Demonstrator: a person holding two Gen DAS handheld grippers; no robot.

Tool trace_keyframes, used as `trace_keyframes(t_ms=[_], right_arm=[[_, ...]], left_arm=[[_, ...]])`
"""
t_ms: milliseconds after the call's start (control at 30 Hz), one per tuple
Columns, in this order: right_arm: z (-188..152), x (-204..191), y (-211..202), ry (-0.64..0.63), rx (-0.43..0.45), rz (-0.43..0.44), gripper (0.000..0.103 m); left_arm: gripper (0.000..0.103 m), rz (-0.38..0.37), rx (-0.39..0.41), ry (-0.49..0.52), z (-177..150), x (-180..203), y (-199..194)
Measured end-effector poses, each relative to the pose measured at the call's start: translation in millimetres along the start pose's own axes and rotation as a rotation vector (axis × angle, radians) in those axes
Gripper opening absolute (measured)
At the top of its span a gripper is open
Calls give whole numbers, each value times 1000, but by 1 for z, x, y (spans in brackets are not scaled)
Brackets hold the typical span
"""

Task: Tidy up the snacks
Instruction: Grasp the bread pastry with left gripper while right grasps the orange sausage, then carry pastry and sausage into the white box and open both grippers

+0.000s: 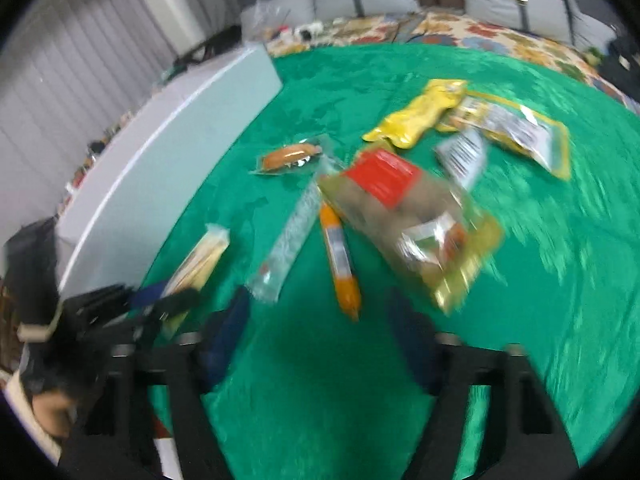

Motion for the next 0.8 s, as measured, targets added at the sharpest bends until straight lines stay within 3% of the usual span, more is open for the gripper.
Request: trace_keyframes(t_ms=[233,300,400,433,467,500,633,800], right_arm=[[12,0,35,-74,-97,-72,53],[9,-2,44,-88,-129,-82,46],[3,-2,55,-107,-158,-112,44],[-1,-1,56,-116,-162,-126,36],[-3,1,58,-124,-173,-144,18],[-4,1,57,-118,-170,-141,16],[-13,0,34,-19,-142,-80,16],[-23,6,-15,271,-67,85,16]], left_arm=[[21,-20,4,3,-2,-4,-6],[21,-25,4,5,-2,-4,-7],[21,-33,8,7,-1,-3,-10],[21,-37,10,7,-1,-2,-12],[21,-41,12,6,-1,-2,-14],[21,-45,13,4,0,-1,-15],[21,-92,16,-36,2,2,-22],[21,-196,8,-166,8,9,-39]])
Point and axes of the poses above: each gripper's, at about its wrist camera, not at the fingertips, and y roughly the way its jaws point, x to its right, z to its top, the point moved 8 cm from there along y, roughly the way its jaws point, and after that the axes turned 15 degrees about x, right-handed, at the moved point
